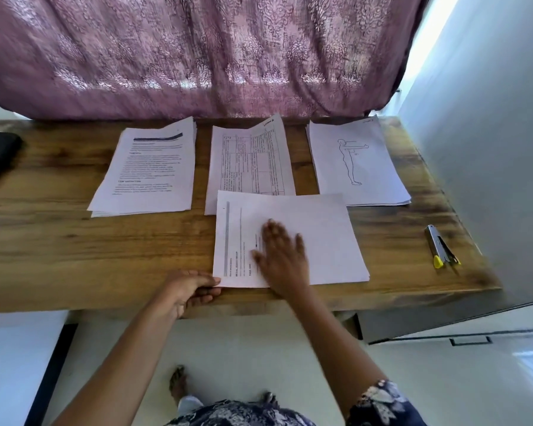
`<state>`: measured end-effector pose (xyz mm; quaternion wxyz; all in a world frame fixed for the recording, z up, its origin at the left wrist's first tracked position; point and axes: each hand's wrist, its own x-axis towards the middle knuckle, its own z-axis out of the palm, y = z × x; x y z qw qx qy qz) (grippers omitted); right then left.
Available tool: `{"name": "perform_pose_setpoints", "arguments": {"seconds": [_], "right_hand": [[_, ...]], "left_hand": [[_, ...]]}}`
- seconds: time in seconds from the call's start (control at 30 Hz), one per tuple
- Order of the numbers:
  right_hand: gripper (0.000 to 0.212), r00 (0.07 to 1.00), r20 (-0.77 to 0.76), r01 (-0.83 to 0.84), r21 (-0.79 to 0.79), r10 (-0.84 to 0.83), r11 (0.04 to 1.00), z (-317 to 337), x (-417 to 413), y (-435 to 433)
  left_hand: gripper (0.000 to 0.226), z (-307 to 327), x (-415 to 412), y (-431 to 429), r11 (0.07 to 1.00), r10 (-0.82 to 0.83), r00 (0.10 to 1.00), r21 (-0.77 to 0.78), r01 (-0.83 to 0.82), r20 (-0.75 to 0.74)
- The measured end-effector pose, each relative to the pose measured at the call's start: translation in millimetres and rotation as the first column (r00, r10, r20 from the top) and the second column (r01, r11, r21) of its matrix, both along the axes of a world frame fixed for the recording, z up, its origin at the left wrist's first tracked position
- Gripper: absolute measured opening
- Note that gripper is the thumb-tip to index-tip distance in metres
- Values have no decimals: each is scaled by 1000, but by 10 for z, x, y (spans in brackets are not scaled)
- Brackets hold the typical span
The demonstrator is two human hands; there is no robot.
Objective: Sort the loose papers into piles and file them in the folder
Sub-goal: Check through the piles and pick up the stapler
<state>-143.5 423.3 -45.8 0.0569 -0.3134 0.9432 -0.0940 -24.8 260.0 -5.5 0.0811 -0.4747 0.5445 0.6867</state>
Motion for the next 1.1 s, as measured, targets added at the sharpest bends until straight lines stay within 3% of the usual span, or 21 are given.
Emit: {"name": "perform_pose_setpoints", "arguments": {"seconds": [0.13, 0.23, 0.3, 0.37, 0.43, 0.7, 0.8, 0.87, 0.93, 1.1], "right_hand": [[71, 970, 43, 237, 77, -241, 968, -7, -607, 742], [68, 950, 27, 306, 95, -310, 947, 94, -716, 711], [66, 982, -25, 190, 48, -189, 981, 158, -585, 298], [66, 998, 24, -61, -21, 61, 998, 235, -371, -243], [67, 971, 93, -224, 17, 222, 974, 216, -222, -638], [71, 998, 35, -43, 38, 42, 998, 59, -931, -79], [74, 997, -36, -73, -11, 72, 997, 111, -1047, 331], [70, 988, -156, -14, -88, 0, 996, 161, -998, 594], [62, 953, -242, 134, -205, -183, 970, 217, -921, 837], [74, 826, -179, 491, -238, -535, 838, 258, -803, 1427]], "left_hand": [[7, -10, 0, -2, 1000, -12, 1000, -6, 12, -1], [6, 3, -1, -6, 1000, -14, 1000, -6, 14, -3], [6, 12, -6, -9, 1000, -25, 1000, -1, 25, 4], [9, 18, -7, -20, 1000, -27, 1000, 8, 27, 6], [7, 16, -11, -22, 1000, -22, 1000, 19, 22, 4], [7, 16, -2, -29, 1000, -11, 999, 12, 10, 35], [10, 16, -3, -30, 1000, -18, 999, 7, 17, 30], [9, 17, -8, -29, 1000, -30, 999, 5, 30, 31], [8, 12, -8, -27, 999, -44, 998, 6, 43, 33], [4, 46, 1, -6, 998, -59, 998, 15, 59, 30]]}}
